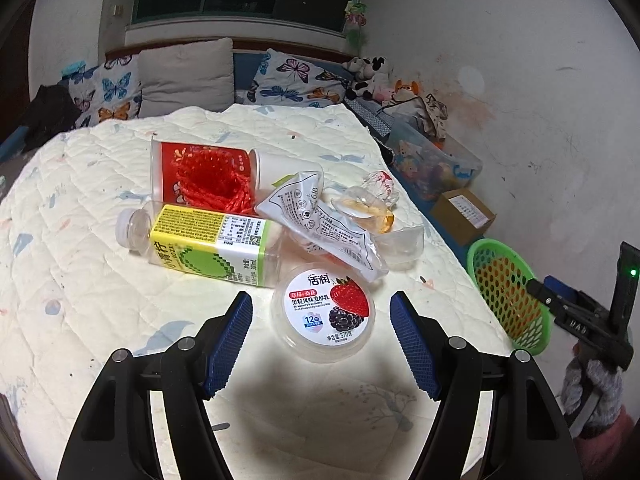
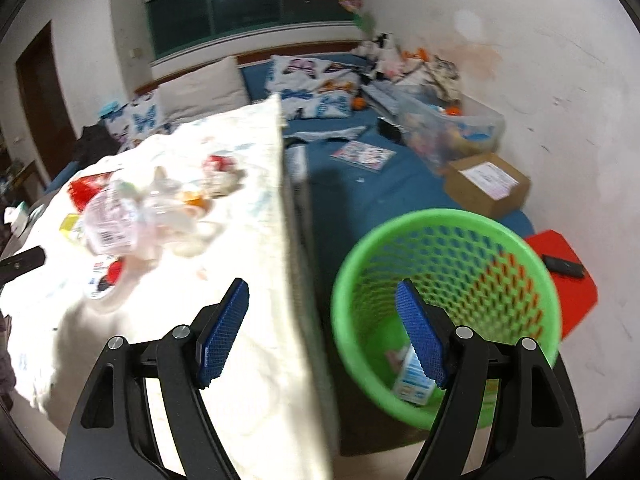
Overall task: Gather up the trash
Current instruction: 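Grasp the clear plastic bag with the right tool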
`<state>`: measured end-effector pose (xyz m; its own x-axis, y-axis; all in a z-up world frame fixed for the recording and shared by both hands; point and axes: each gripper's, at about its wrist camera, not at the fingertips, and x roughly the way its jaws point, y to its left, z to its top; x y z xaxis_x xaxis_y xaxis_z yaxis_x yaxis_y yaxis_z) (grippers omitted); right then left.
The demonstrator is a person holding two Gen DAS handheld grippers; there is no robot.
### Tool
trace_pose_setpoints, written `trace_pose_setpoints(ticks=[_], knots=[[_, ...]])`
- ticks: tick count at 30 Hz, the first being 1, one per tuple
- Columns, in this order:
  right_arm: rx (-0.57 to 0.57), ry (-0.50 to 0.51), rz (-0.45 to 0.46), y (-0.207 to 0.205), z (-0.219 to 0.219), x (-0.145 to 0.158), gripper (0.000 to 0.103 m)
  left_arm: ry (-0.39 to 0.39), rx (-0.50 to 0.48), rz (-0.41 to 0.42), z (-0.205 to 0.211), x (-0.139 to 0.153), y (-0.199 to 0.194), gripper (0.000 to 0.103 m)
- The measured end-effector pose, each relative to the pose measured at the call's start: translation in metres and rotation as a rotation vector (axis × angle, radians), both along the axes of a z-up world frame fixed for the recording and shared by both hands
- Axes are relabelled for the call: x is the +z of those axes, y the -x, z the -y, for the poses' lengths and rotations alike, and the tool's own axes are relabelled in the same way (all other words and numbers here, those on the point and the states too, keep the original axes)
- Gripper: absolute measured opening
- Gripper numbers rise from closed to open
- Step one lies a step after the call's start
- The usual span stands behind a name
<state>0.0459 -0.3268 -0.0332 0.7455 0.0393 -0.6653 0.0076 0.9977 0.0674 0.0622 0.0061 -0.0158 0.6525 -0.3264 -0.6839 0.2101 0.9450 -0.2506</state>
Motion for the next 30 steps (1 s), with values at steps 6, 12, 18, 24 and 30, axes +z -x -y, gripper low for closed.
trace_pose_setpoints(ticks=[6, 12, 18, 24, 30], knots=[[0.07, -0.023, -0.009, -0.008, -0.034, 0.001, 0.076, 0.03, 0.016, 0.0, -0.003, 0.001, -0.006, 0.068], [0.166, -0.018, -0.014, -0.019, -0.071, 0.003, 0.075, 0.022, 0.059, -0.011, -0.017, -0.004, -0.009, 0.068], [0.275, -0.011, -0.011, -0.032, -0.114, 0.005, 0.07, 0.027, 0.112, -0.028, -0.036, -0.01, -0.011, 0.068], [0.374, -0.006, -0.03, -0.05, -0.155, 0.001, 0.062, 0.031, 0.146, -0.029, -0.053, -0.011, -0.011, 0.068], [0.446, 0.035, -0.037, -0.069, -0.193, -0.005, 0.054, 0.032, 0.171, -0.037, -0.067, -0.014, -0.012, 0.068]])
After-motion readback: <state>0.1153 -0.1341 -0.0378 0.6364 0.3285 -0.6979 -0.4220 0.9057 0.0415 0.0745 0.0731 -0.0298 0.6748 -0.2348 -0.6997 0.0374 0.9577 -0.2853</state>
